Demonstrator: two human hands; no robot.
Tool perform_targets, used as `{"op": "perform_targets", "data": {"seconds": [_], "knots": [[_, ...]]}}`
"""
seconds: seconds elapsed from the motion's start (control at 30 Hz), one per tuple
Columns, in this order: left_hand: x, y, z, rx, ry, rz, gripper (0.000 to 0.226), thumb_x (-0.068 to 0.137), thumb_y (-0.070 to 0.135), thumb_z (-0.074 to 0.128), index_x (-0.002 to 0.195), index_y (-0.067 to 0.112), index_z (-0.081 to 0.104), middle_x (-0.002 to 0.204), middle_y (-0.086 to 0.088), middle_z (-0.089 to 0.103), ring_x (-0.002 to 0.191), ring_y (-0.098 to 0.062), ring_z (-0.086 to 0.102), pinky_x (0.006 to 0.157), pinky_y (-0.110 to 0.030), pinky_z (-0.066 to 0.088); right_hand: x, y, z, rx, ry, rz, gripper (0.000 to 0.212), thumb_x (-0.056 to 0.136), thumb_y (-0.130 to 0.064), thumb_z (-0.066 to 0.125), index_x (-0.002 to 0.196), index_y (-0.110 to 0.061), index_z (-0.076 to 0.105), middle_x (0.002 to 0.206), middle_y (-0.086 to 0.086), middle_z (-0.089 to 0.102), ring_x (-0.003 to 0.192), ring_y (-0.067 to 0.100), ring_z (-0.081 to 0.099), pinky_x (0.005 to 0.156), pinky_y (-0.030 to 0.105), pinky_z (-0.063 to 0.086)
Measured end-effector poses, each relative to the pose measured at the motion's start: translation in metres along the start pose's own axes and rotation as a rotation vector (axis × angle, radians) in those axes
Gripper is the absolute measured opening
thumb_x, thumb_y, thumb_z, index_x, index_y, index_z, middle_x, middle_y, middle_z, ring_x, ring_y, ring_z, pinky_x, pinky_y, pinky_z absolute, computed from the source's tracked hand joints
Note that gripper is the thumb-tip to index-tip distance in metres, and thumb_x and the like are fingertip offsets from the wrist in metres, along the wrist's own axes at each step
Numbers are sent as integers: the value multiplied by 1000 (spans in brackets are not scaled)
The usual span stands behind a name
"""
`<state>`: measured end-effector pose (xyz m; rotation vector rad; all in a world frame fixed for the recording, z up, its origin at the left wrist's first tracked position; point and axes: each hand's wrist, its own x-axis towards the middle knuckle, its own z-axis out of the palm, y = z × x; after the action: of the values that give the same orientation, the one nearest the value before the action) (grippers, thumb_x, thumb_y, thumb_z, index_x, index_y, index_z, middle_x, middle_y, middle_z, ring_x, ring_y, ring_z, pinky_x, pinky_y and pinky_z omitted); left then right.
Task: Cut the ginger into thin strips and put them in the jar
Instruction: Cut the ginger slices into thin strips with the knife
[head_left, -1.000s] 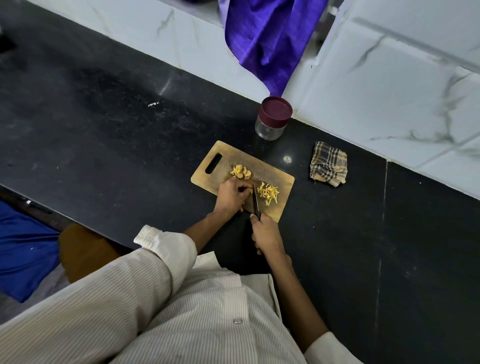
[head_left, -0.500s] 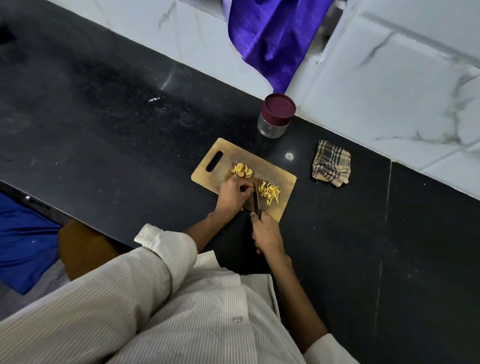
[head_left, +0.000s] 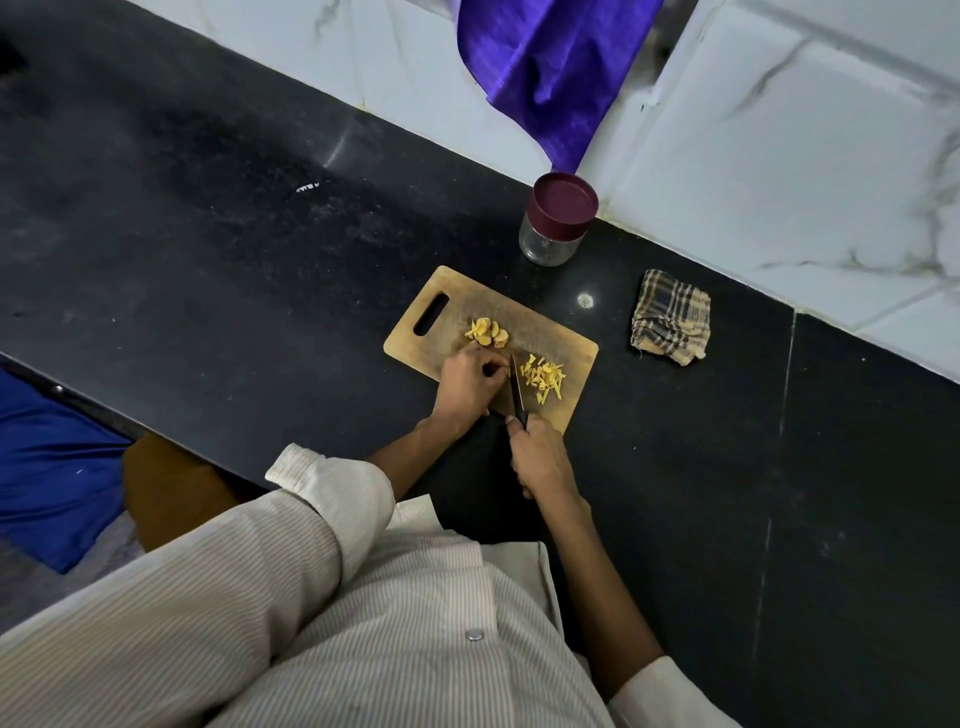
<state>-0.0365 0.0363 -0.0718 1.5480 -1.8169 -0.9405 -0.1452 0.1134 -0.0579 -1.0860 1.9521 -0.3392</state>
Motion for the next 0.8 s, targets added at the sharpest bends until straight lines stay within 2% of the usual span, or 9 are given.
{"op": "perform_targets", "data": {"seconds": [0.1, 0.23, 0.33, 0.4, 0.5, 0.67, 0.8], "knots": [[-1, 0, 1, 5, -3, -6, 14, 90, 12, 64, 101, 8, 71, 108, -6, 64, 68, -8, 57, 63, -24, 50, -1, -1, -1, -12, 0, 8, 23, 103, -37, 40, 102, -17, 53, 100, 13, 62, 82, 26, 57, 73, 44, 51], [0, 0, 1, 0, -1, -3, 13, 90, 12, 64, 101, 8, 71, 107, -6, 64, 68, -8, 56, 63, -27, 50, -1, -4, -2, -35, -12, 24, 23, 104, -35, 40, 104, -17, 54, 105, 16, 65, 84, 27, 59, 78, 46, 54], [0, -2, 2, 1, -10, 2, 13, 90, 11, 64, 101, 9, 70, 106, -5, 63, 66, -6, 55, 59, -19, 46, -2, -10, -5, -66, -37, 51, 25, 104, -35, 40, 109, -15, 54, 110, 17, 64, 88, 28, 60, 82, 48, 54], [0, -3, 2, -8, -7, 8, 12, 89, 11, 64, 100, 9, 70, 104, -5, 64, 65, -6, 55, 56, -13, 42, -3, -13, -9, -82, -63, 77, 27, 104, -36, 39, 110, -14, 53, 112, 17, 63, 92, 31, 63, 78, 47, 56], [0, -3, 3, -14, -7, 6, 11, 89, 10, 65, 98, 8, 71, 104, -6, 64, 66, -9, 58, 55, -14, 43, -5, -15, -14, -105, -91, 102, 29, 104, -37, 38, 115, -13, 51, 111, 17, 60, 98, 38, 65, 58, 40, 56], [0, -3, 2, -20, -19, 7, 11, 90, 10, 64, 98, 8, 71, 104, -6, 63, 68, -11, 59, 59, -22, 47, -9, -20, -20, -119, -134, 131, 26, 105, -38, 37, 110, -15, 48, 107, 15, 61, 82, 29, 62, 50, 33, 50], [-1, -1, 2, -15, -28, 9, 11, 90, 10, 63, 98, 7, 70, 103, -7, 62, 70, -12, 60, 59, -22, 48, -13, -17, -19, -136, -133, 135, 29, 105, -37, 38, 116, -12, 50, 104, 15, 61, 81, 27, 60, 49, 33, 48]]}}
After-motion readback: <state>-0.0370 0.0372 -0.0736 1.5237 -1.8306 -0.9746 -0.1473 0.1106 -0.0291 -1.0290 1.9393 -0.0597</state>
